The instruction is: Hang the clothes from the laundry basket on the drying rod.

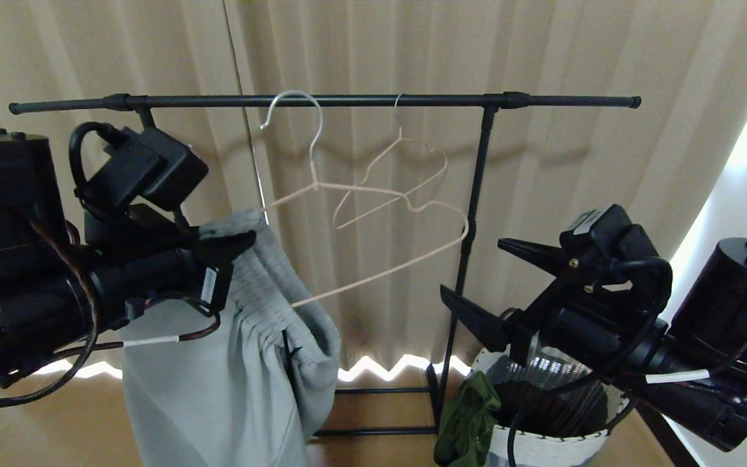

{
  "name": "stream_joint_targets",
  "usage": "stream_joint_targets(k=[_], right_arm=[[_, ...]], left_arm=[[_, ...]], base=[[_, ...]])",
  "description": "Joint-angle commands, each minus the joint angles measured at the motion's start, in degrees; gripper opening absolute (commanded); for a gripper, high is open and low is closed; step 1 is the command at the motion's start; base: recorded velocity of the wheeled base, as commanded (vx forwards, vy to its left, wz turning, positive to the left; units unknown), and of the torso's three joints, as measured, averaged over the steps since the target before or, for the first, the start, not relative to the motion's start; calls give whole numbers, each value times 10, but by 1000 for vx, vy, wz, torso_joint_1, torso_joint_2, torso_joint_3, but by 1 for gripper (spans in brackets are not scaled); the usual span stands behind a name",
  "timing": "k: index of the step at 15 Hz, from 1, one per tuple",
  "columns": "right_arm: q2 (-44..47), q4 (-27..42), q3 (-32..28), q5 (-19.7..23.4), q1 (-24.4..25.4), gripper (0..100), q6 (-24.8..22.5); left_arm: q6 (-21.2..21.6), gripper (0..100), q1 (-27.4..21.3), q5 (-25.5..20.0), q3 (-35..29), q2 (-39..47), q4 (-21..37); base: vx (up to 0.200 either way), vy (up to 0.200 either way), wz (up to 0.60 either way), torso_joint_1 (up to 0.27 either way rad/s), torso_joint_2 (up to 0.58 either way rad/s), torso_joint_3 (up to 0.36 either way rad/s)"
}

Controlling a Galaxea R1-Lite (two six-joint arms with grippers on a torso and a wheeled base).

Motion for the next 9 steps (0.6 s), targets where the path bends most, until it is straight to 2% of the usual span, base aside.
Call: stream_joint_targets(k=[1,4,9], right_arm=[[29,0,4,4,5,100,0],[85,-8,1,4,19,100,3],[153,-42,-39,4,31,100,0]], left_arm=[[-21,0,-8,-1,14,3,-51],[-23,0,-32,-5,55,2,-154],[-24,0,-57,-24,59,-6,-171]], base=[[0,0,0,0,0,0],[0,0,0,0,0,0],[0,0,0,0,0,0]])
